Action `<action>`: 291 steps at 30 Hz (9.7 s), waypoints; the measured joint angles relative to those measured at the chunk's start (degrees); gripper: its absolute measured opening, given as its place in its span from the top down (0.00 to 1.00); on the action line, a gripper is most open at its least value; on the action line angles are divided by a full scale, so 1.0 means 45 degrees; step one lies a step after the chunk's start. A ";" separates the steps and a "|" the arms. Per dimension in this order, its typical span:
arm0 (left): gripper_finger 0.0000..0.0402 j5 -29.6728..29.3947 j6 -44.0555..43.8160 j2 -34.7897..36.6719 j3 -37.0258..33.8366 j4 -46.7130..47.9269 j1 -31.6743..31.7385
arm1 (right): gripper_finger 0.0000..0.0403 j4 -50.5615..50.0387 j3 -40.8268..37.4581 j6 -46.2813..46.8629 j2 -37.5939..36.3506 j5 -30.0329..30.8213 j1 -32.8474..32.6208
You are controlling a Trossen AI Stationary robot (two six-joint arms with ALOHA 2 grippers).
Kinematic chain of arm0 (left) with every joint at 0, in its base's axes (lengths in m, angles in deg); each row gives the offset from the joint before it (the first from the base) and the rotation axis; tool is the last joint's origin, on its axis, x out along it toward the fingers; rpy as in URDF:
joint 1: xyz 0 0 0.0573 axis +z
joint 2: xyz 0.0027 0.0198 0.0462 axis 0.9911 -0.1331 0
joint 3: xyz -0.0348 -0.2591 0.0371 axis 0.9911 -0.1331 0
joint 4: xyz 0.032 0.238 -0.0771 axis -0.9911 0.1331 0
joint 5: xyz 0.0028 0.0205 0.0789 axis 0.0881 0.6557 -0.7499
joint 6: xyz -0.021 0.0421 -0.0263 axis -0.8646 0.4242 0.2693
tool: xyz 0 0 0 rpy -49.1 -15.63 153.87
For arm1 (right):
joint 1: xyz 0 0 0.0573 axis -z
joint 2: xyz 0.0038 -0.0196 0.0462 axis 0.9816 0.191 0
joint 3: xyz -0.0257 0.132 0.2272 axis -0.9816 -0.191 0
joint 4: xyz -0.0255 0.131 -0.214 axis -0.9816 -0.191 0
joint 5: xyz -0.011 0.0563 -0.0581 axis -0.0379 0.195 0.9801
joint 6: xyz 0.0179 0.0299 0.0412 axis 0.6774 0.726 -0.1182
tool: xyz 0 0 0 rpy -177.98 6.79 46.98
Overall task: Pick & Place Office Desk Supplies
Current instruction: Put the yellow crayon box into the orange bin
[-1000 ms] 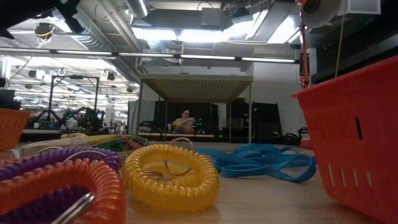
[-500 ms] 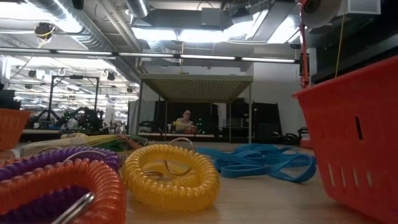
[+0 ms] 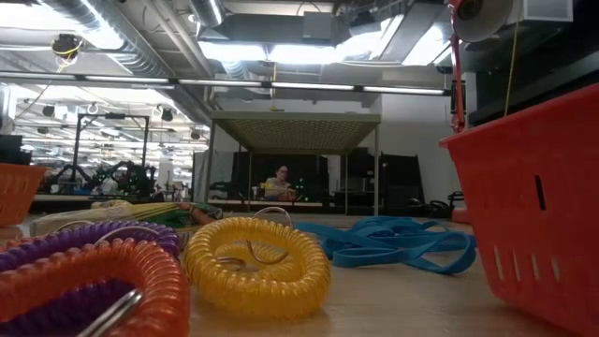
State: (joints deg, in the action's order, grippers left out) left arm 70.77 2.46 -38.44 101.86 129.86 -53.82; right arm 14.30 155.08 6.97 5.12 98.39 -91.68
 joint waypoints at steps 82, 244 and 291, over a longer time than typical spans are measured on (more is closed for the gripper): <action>0.75 -0.0514 0.1983 -1.1377 -0.5691 -0.5078 -1.0666 | 0.63 -0.2387 0.0012 0.1466 0.0150 -0.4552 0.0894; 0.43 -0.1830 -1.4472 -1.6646 0.3464 0.0055 -1.2980 | 0.49 -0.2679 0.0007 -0.1357 0.0150 -0.9506 0.2312; 0.86 -0.7304 -2.3779 -0.7760 -0.1789 0.5073 -1.7799 | 0.49 -0.1309 0.0007 -0.0515 0.0150 -0.7816 0.2361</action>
State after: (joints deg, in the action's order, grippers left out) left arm 37.91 -104.54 -73.36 93.81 152.69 -133.92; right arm 8.41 155.11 4.65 5.79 63.22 -81.05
